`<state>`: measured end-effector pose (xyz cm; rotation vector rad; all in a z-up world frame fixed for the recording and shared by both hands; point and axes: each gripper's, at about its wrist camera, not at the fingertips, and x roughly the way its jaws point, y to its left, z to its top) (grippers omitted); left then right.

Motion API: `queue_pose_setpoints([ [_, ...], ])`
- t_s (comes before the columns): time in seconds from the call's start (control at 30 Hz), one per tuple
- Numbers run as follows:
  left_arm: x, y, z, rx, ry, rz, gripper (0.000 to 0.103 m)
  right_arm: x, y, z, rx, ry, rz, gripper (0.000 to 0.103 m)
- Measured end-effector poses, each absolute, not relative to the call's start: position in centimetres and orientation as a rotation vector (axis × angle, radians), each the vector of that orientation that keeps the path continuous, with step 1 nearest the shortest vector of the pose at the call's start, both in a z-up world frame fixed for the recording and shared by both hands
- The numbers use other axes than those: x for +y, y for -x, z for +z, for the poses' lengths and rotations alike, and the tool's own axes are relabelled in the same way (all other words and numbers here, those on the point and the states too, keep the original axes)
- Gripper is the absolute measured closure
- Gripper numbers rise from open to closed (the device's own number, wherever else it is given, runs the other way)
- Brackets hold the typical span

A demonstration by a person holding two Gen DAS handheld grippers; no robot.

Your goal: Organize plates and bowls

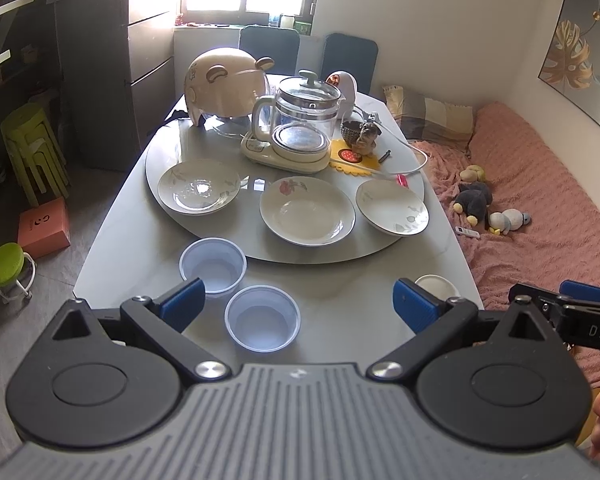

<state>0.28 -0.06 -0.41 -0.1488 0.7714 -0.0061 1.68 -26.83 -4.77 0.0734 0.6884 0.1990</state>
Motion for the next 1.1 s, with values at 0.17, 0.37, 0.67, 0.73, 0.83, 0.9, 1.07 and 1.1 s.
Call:
queue_pose_setpoints([
  [0.17, -0.15, -0.37, -0.45, 0.771, 0.144, -0.009, 0.001, -26.77, -1.42, -4.79, 0.681, -0.063, 0.2, 0.0],
  [0.37, -0.39, -0.36, -0.43, 0.773, 0.143, -0.008, 0.001, -27.08, -1.5, -4.82, 0.691, -0.08, 0.196, 0.0],
  [0.67, -0.71, -0.73, -0.58, 0.779, 0.136, -0.021, 0.001, -27.32, -1.6, -4.72, 0.693, -0.084, 0.192, 0.0],
  [0.73, -0.69, -0.78, -0.65, 0.779, 0.135, -0.025, 0.001, -27.33, -1.58, -4.74, 0.691, -0.082, 0.192, 0.0],
  [0.83, -0.66, -0.98, -0.88, 0.785, 0.137, -0.028, 0.001, -27.35, -1.56, -4.76, 0.692, -0.083, 0.192, 0.0],
  [0.9, -0.67, -1.01, -0.85, 0.784, 0.136, -0.031, 0.001, -27.4, -1.53, -4.78, 0.694, -0.085, 0.19, 0.0],
  [1.07, -0.35, -1.06, -1.24, 0.78, 0.136, -0.048, 0.001, -27.42, -1.45, -5.04, 0.708, -0.101, 0.172, 0.0],
  [1.1, -0.28, -1.07, -1.34, 0.782, 0.135, -0.054, 0.001, -27.25, -1.61, -5.1, 0.71, -0.115, 0.168, 0.0],
])
